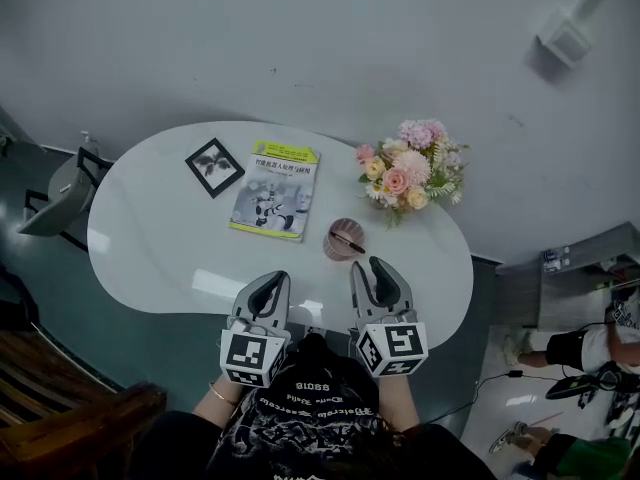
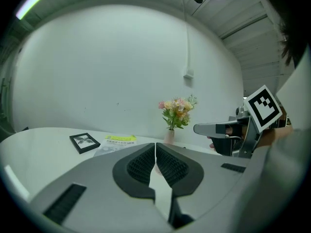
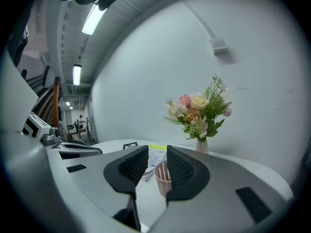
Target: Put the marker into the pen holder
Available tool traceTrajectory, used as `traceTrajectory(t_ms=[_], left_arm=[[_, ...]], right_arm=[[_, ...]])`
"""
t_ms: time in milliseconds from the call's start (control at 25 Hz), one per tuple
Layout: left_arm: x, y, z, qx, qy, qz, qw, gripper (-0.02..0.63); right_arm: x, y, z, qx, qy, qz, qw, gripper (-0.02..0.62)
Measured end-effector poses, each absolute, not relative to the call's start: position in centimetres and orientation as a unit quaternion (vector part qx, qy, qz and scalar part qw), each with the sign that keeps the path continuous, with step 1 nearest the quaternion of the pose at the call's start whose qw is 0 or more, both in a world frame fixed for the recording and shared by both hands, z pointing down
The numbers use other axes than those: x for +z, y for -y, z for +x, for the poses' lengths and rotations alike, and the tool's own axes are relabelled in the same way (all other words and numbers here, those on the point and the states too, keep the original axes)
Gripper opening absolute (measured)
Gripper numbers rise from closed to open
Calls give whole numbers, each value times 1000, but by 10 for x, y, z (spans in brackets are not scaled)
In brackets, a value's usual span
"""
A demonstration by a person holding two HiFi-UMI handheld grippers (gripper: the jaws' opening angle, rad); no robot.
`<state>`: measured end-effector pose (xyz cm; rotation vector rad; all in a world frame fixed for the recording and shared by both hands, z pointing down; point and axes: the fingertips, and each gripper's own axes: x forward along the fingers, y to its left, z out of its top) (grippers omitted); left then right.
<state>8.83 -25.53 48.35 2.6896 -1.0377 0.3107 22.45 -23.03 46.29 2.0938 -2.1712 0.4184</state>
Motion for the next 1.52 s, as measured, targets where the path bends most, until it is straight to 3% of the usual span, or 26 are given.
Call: traceTrajectory(t_ms=[240, 1520], left_arm=[[478, 248, 83, 101, 336, 930, 113, 26], [481, 244, 77, 99, 324, 934, 114, 26]], right_arm=[[464, 212, 223, 135, 678, 721, 43, 54], [471, 197, 221, 119, 650, 747, 72, 27]])
